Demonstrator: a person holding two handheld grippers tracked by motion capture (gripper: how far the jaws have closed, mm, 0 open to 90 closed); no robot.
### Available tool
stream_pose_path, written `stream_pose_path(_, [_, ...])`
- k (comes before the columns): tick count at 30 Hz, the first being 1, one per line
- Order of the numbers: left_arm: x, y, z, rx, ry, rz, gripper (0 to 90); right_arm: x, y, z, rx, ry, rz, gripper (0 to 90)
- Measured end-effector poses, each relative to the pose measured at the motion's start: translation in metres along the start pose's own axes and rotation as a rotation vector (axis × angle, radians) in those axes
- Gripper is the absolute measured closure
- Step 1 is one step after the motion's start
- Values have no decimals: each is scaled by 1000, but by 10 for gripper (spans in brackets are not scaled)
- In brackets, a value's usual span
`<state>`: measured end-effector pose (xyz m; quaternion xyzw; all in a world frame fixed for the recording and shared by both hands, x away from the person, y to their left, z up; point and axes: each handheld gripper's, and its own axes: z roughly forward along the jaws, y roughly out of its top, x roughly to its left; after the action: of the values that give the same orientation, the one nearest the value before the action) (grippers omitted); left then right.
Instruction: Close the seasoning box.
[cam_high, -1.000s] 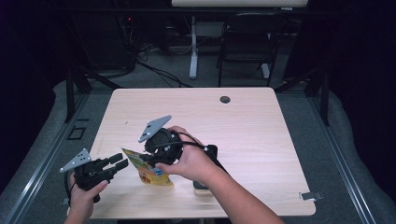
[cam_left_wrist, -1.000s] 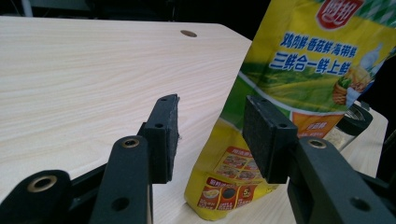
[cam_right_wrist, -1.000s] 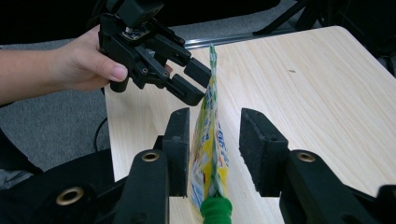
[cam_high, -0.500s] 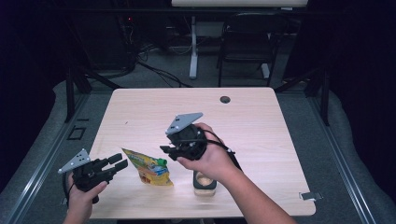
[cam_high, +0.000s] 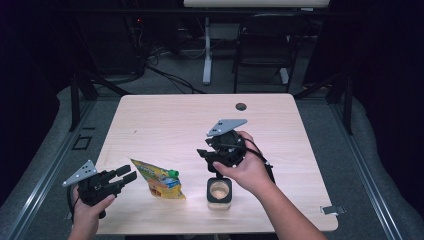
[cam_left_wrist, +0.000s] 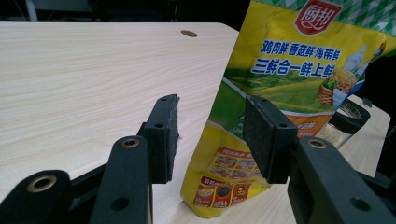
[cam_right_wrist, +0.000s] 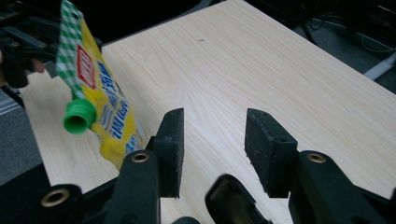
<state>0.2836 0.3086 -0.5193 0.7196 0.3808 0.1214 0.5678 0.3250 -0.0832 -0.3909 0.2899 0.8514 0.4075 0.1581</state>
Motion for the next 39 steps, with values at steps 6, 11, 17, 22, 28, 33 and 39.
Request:
stream_pose_path(6, [0,0,0,1,0,-3,561,-8,-8,0,7,-18,20,581])
stream_pose_path(11, [0,-1,0,0,-1,-3,561,-13,-12,1,8,-28,34,582])
stream_pose_path(17, [0,-1,0,2,0,-4,561,-16,-17,2,15,-31,41,583])
stream_pose_path(22, [0,-1,0,1,0,-7,561,-19,-21,3,16,-37,58,584])
stream_pose_path(28, [1,-1,0,1,0,-3,561,-25,-25,4,13,-48,76,585])
stream_pose_path(33, [1,-1,0,0,2,-2,561,-28,-32,6,28,-46,84,583])
stream_pose_path(39, [2,-1,0,-1,-4,-2,561,-31,-39,8,38,-53,97,579])
